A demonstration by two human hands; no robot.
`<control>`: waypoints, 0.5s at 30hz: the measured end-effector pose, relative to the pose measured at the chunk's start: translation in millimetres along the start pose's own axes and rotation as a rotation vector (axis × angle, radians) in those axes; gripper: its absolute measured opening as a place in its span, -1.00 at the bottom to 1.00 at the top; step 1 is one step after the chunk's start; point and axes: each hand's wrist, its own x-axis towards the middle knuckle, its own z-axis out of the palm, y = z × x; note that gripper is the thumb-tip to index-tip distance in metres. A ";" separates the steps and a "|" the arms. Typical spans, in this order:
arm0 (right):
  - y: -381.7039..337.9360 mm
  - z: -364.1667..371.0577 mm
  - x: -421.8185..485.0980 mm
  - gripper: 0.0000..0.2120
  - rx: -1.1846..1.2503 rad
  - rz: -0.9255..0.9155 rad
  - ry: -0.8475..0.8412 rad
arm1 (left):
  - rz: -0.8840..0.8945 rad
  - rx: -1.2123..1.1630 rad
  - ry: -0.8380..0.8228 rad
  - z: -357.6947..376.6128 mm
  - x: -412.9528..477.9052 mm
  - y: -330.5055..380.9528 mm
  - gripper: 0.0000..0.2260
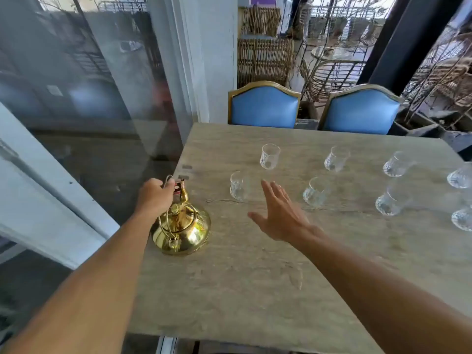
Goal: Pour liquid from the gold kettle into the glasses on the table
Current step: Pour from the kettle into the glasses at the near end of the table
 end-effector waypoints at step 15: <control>-11.6 25.0 17.1 -0.11 -0.002 -0.074 -0.113 | -0.226 -0.352 -0.033 21.8 13.4 -5.5 -0.67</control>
